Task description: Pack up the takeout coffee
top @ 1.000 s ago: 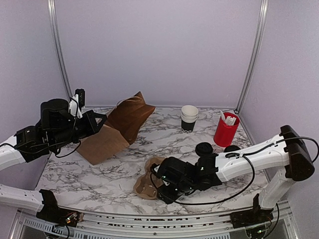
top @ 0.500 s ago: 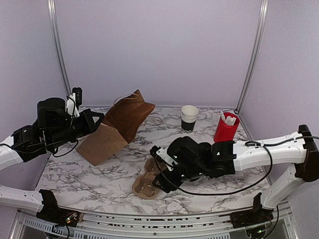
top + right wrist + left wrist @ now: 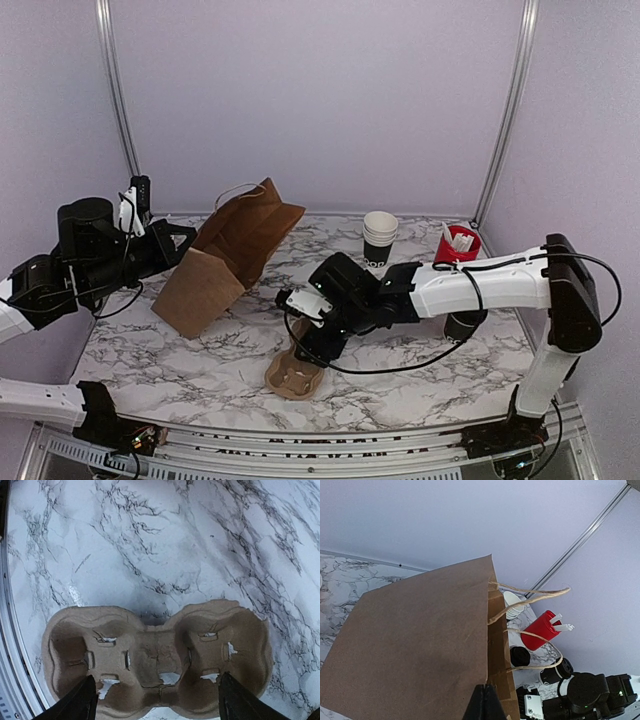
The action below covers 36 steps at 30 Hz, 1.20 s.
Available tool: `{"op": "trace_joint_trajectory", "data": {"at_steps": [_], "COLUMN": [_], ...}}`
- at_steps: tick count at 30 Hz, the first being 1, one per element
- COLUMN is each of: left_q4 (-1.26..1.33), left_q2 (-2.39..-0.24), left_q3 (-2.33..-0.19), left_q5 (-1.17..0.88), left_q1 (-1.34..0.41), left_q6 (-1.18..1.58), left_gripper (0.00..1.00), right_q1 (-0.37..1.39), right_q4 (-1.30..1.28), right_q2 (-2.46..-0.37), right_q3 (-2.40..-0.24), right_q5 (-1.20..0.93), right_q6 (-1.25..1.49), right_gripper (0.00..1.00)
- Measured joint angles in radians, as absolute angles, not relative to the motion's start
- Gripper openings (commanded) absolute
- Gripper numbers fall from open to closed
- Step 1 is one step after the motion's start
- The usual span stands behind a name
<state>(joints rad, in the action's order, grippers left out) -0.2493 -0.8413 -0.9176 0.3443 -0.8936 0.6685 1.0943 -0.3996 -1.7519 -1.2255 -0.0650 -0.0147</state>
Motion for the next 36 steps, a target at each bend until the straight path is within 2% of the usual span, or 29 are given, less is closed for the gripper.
{"op": "trace_joint_trajectory", "data": {"at_steps": [10,18,22,25,36], "left_q4": [-0.27,-0.276,-0.277,-0.279,-0.28], "left_q2": [-0.828,-0.83,-0.831,-0.838,-0.844], "left_q3": [-0.929,-0.942,-0.942,-0.949,-0.952], "left_q5": [0.358,0.361,0.361,0.36,0.36], "left_q1": [-0.889,-0.887,-0.882,-0.878,-0.876], "left_q6": [0.667,0.665,0.664,0.663,0.655], "left_gripper": [0.0,0.0,0.0,0.0,0.0], "right_q1": [1.079,1.083,1.087,1.089,1.09], "right_q4": [-0.449,-0.485,-0.485,-0.471,-0.416], "right_q2": [-1.94,-1.991,-1.991,-1.99,-1.88], "right_q3": [-1.32,-1.345,-1.343,-1.334,-1.247], "right_q5": [-0.101,-0.086,-0.08,-0.075,-0.057], "right_q6": [-0.102,-0.105,-0.098,-0.082,-0.014], "right_gripper": [0.8,0.65,0.53,0.48,0.43]}}
